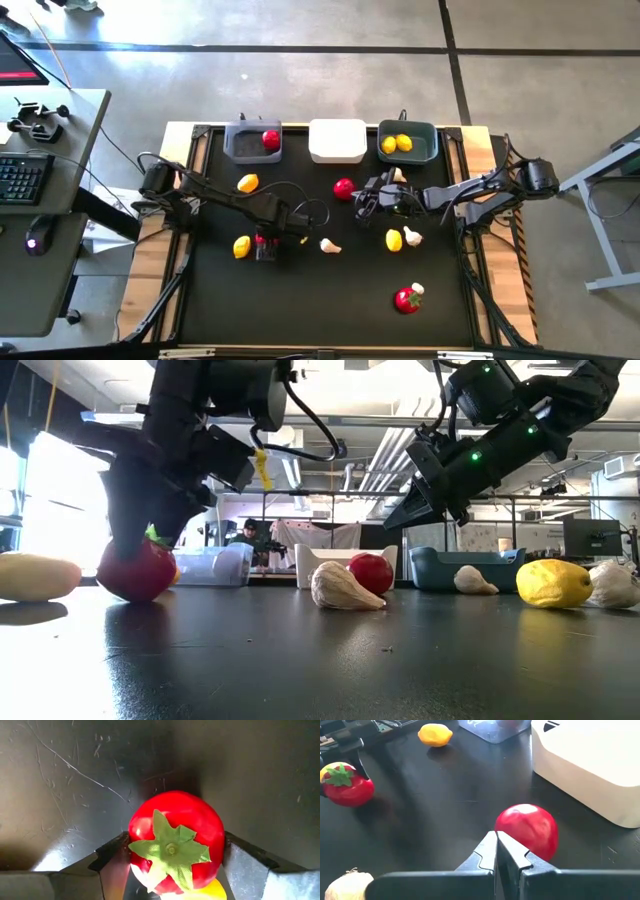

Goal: Sort produce into baskets
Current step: Put the tomato into the black bin

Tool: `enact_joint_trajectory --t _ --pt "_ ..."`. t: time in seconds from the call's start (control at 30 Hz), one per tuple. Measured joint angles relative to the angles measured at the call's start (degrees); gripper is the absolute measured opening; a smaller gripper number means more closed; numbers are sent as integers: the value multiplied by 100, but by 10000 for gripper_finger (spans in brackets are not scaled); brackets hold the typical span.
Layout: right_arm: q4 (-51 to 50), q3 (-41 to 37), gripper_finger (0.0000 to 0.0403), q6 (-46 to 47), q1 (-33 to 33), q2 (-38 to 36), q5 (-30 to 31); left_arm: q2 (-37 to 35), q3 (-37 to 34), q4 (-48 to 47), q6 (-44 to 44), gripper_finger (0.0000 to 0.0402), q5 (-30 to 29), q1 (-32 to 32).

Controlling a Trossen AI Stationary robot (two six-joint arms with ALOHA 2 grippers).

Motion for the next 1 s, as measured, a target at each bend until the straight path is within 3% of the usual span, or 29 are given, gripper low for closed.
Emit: enact_joint_trajectory --t 0.23,0.47,0.63,0.77,1.0 --pt "-41 0 2 0 0 0 0 -181 -2 -206 253 241 -427 142" --pt "-47 0 2 0 0 0 0 -708 8 -435 262 239 -489 838" --pt "-68 0 2 0 0 0 0 -1179 11 -612 540 239 -543 1640" --pt "-71 0 2 0 0 0 0 -1497 17 -921 852 239 -908 2480" --pt "-71 0 2 0 0 0 0 -1600 17 -798 1526 239 -1172 4083"
